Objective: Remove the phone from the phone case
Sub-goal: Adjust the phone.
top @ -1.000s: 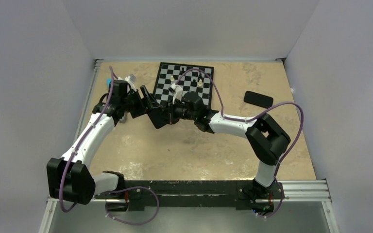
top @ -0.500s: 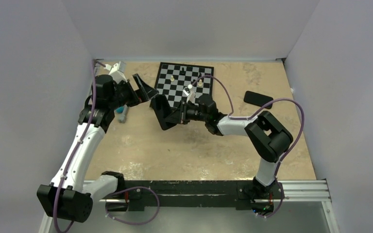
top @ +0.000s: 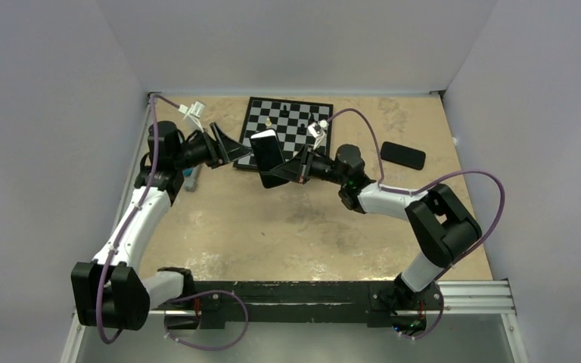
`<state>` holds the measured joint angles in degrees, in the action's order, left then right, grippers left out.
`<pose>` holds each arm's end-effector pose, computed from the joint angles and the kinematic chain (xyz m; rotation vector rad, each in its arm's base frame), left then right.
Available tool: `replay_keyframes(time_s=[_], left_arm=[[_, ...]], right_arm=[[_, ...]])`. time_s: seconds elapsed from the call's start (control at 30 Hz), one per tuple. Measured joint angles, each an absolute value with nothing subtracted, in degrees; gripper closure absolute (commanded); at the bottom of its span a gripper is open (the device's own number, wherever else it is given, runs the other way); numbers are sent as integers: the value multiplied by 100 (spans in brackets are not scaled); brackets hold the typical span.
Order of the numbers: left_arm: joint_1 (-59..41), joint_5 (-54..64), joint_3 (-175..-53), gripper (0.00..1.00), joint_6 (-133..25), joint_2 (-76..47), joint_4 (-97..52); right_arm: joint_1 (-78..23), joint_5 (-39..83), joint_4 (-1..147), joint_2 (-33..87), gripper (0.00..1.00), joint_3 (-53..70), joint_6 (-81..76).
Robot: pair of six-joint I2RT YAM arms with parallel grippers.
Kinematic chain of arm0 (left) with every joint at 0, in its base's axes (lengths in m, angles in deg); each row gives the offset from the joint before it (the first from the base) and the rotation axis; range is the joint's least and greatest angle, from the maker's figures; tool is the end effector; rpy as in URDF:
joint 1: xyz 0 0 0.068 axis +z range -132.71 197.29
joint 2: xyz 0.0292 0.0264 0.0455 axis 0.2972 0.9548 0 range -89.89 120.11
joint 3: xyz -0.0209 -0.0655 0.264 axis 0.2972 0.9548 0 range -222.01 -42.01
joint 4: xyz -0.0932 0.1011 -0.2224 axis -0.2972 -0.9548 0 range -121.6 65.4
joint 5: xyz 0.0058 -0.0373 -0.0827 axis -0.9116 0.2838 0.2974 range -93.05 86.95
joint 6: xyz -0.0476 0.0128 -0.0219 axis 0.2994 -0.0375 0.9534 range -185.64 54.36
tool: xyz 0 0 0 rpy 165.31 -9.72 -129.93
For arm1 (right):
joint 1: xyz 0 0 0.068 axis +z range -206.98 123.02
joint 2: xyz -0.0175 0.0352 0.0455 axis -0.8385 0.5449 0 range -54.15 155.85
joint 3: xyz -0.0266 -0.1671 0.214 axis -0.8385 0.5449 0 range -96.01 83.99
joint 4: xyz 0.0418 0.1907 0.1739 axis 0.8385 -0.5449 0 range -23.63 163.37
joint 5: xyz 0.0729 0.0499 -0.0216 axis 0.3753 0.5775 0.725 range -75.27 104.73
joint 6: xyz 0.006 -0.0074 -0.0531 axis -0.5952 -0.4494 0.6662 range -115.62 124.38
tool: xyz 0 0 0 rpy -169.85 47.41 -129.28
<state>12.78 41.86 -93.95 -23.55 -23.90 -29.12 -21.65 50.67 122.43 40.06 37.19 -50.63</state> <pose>0.2561 -0.0454 0.3217 -0.0785 2.0041 -1.2766 0.2752 0.2207 0.2400 -0.2743 1.8085 1.6631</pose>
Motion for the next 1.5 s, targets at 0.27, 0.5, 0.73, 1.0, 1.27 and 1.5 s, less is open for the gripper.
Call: replay_keyframes(time_s=[0.27, 0.5, 0.73, 1.0, 1.27, 1.5], left_arm=[[1289, 4971, -9006, 32, -1490, -2082, -1257], [1306, 5368, -8823, 52, -633, -1701, 96], [1315, 5515, -8720, 64, -183, -1596, 730], [1315, 5552, -8720, 79, -43, -1594, 955], [1383, 5650, -8720, 100, 163, -1511, 1490], [1337, 5517, -8768, 100, -23, -1470, 732]], right_arm=[[-2150, 5220, 13358, 4080, 100, 3821, -5683], [-2029, 5331, 14217, 4452, 100, 3821, -6138], [-1769, 5329, 14527, 4600, 100, 3821, -6276], [-1612, 5321, 14591, 4712, 100, 3620, -6269], [-1584, 5327, 14532, 4745, 78, 3435, -6262], [-1562, 5323, 13611, 4548, 28, 3257, -5554]])
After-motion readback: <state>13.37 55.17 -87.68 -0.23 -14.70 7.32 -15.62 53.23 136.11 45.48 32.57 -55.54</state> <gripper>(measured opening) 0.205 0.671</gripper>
